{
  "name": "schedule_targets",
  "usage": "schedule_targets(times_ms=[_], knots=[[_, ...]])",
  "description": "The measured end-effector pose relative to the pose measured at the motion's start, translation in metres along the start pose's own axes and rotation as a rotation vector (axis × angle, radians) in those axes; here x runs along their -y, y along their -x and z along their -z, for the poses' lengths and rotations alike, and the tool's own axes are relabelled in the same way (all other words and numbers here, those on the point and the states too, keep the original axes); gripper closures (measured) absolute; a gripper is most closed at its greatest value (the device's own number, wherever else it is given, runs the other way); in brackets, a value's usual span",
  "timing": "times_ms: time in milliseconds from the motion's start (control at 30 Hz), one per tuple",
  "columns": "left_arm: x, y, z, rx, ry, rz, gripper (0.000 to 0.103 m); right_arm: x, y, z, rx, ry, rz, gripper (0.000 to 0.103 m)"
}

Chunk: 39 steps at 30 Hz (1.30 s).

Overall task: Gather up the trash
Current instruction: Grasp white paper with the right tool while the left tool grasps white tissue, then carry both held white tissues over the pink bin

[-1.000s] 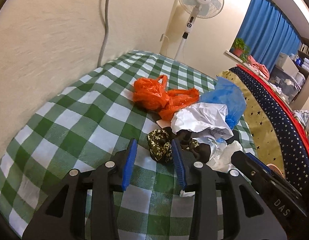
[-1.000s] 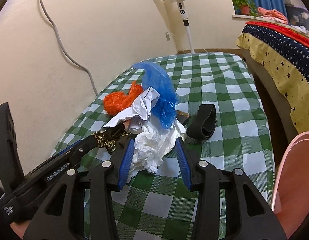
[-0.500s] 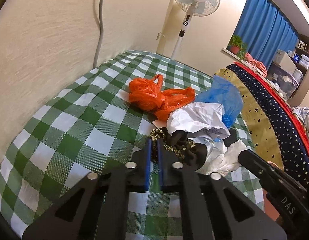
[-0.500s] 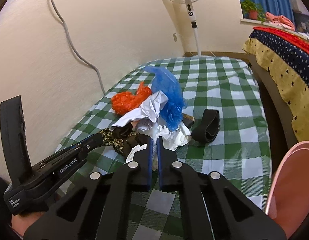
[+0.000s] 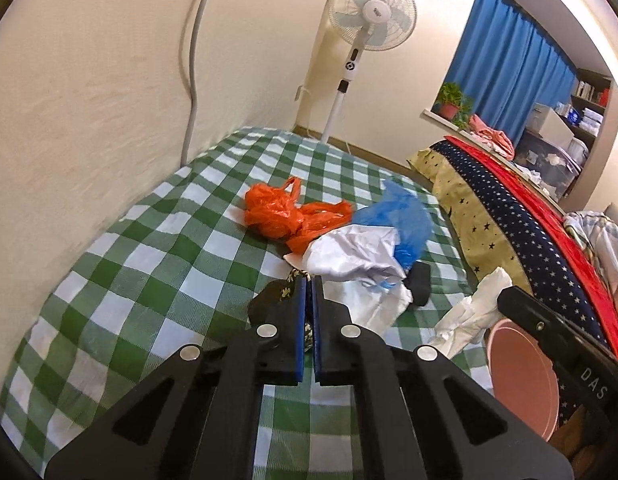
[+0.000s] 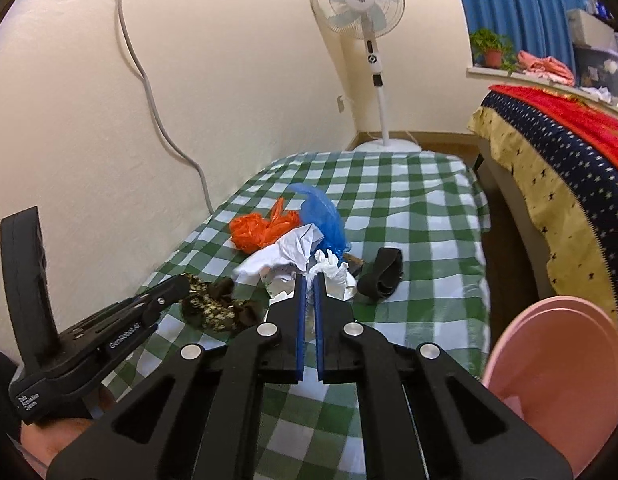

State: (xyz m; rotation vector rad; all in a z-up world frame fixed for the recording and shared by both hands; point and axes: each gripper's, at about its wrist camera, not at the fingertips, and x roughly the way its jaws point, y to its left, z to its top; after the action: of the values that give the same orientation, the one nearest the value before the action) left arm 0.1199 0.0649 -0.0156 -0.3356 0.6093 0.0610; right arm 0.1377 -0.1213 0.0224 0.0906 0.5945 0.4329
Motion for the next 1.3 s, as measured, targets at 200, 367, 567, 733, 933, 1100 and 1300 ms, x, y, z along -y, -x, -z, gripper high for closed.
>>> schedule_targets(times_ms=[200, 367, 567, 733, 933, 1100, 1300], knots=[[0.013, 0.025, 0.003, 0.018, -0.051, 0.019, 0.100, 0.007, 0.027, 0.002, 0.018, -0.020, 0.043, 0.099], [0.025, 0.045, 0.006, 0.036, -0.095, 0.043, 0.100, 0.005, 0.051, 0.005, 0.048, 0.017, 0.076, 0.099], [0.036, 0.063, 0.009, 0.050, -0.127, 0.071, 0.100, 0.007, 0.077, 0.006, 0.078, 0.026, 0.107, 0.099], [0.043, 0.072, 0.012, 0.055, -0.145, 0.091, 0.100, 0.015, 0.095, 0.008, 0.095, 0.024, 0.139, 0.099], [0.055, 0.078, 0.015, 0.059, -0.159, 0.119, 0.100, 0.021, 0.110, 0.012, 0.110, 0.031, 0.184, 0.099], [0.063, 0.078, 0.018, 0.056, -0.179, 0.137, 0.100, 0.029, 0.120, 0.014, 0.125, 0.008, 0.212, 0.099], [0.073, 0.076, 0.020, 0.049, -0.192, 0.155, 0.100, 0.048, 0.125, 0.018, 0.129, -0.033, 0.248, 0.099]])
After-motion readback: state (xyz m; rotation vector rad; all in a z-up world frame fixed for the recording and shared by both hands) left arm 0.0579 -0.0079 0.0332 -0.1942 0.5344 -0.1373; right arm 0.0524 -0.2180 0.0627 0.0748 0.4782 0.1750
